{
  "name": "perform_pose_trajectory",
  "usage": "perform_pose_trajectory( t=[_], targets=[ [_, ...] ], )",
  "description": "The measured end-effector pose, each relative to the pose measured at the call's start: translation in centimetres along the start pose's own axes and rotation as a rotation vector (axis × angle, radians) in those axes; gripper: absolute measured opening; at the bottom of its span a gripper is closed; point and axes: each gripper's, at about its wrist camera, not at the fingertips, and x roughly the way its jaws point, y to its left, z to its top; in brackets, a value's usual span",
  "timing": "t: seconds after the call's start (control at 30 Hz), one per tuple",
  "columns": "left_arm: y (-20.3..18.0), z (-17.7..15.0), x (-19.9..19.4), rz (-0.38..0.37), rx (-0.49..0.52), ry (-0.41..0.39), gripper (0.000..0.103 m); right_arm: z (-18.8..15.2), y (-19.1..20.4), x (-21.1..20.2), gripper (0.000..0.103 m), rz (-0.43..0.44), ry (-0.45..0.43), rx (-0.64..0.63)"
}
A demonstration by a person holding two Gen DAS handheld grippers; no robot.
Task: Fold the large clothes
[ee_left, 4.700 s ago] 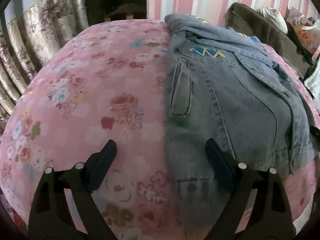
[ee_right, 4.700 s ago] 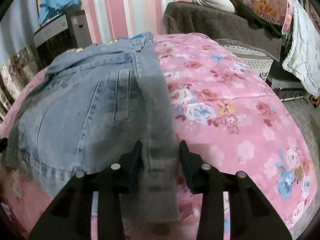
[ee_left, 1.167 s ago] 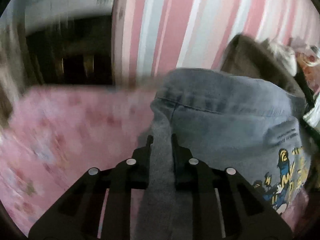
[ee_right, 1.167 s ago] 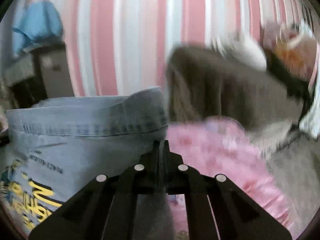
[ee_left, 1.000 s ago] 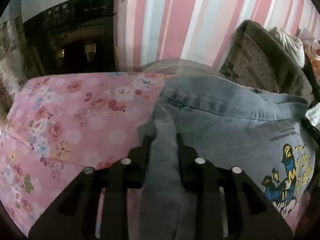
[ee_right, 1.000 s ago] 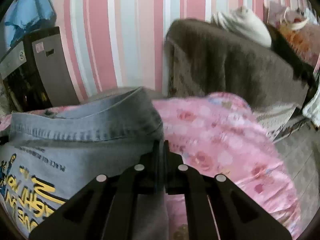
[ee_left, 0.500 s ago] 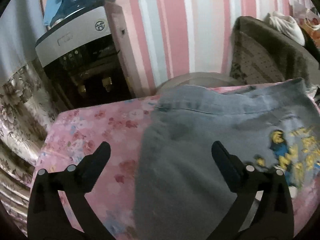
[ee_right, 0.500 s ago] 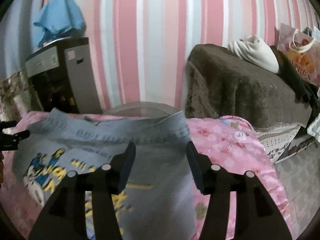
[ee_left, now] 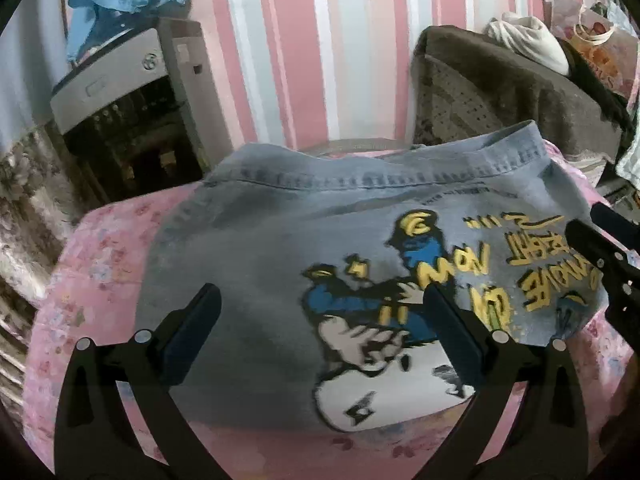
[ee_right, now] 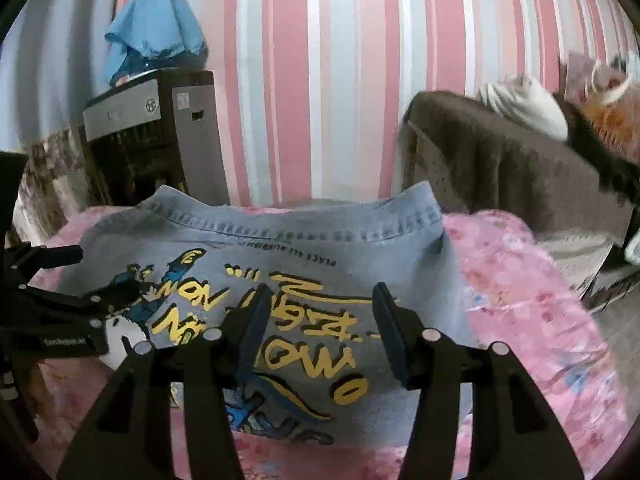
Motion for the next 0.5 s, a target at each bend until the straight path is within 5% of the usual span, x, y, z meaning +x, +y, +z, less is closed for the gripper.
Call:
perform_pose_trajectory(
  t=[0.5],
  targets=[
    [-1.3, -0.5, 0.7, -0.069, -0.025, 0.000, 0.100, 0.0, -3.5, -0.2, 0.083, -0.102, 0.013, 0.085]
  ],
)
